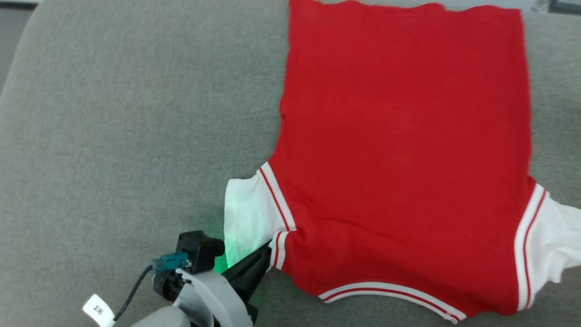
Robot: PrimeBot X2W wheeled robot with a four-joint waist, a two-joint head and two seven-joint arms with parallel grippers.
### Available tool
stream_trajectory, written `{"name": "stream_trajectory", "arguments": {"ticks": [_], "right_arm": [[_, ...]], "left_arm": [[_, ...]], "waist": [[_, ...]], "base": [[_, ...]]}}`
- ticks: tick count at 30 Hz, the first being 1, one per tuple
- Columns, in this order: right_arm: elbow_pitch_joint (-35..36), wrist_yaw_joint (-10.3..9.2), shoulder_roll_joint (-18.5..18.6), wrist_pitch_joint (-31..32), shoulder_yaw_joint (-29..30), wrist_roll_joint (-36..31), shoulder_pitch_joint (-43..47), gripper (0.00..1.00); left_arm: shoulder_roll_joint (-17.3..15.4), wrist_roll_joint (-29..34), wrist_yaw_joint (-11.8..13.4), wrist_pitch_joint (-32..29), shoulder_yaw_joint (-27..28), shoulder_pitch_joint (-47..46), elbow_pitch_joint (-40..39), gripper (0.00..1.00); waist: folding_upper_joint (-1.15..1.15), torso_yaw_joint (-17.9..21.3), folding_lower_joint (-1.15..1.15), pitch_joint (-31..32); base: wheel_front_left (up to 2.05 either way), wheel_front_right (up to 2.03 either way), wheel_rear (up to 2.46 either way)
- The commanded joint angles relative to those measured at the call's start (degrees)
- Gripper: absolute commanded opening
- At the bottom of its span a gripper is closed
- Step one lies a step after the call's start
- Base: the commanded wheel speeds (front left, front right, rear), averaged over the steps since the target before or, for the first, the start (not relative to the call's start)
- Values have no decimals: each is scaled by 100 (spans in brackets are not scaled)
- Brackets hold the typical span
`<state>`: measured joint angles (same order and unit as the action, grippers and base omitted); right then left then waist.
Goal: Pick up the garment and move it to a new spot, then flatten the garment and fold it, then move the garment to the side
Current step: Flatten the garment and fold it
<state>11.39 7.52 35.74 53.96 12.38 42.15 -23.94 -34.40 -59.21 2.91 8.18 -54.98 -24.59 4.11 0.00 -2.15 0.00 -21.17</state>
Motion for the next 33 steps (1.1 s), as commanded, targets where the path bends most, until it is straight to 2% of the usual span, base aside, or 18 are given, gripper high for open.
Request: {"name": "stream_trajectory", "arguments": {"ticks": [1, 9, 15, 21, 29, 30, 31, 32, 33], "right_arm": [[-177, -6, -13, -54, -81, -145, -310, 100], [-2490, -6, -18, -184, -845, -1475, -2739, 100], [-4033, -5, -147, -64, -919, -2104, -3906, 100], [-5064, -6, -255, -94, -756, -2530, -4462, 100], [-5818, 0, -389, -52, -921, -2726, -4502, 100], [-5866, 0, -392, -64, -939, -2717, -4514, 47], [-5908, 0, -391, -77, -961, -2705, -4528, 18], [-5939, 0, -384, -95, -981, -2686, -4541, 0], [-5969, 0, -367, -115, -993, -2670, -4546, 0]], "left_arm": [[32, 63, -21, 32, -4, -63, -31, 0], [237, 349, -134, -84, -105, -557, -270, 0], [416, 531, -176, -59, -185, -787, -451, 0], [425, 613, -157, 27, -241, -741, -513, 0], [265, 627, -38, -41, -220, -719, -525, 0], [263, 630, -35, -52, -223, -726, -529, 0], [265, 636, -40, -55, -229, -736, -534, 0], [274, 644, -49, -59, -237, -747, -542, 0], [288, 647, -57, -60, -246, -757, -546, 0]], "waist": [[0, -170, 0, -183], [0, -800, 0, -971], [0, -1217, 0, -1391], [0, -1432, 0, -1593], [0, -1428, 0, -1630], [0, -1421, 0, -1626], [0, -1414, 0, -1621], [0, -1407, 0, -1615], [0, -1399, 0, -1607]], "base": [[0, 0, 0], [0, 0, 0], [0, 0, 0], [0, 0, 0], [0, 0, 0], [0, 0, 0], [0, 0, 0], [0, 0, 0], [0, 0, 0]]}}
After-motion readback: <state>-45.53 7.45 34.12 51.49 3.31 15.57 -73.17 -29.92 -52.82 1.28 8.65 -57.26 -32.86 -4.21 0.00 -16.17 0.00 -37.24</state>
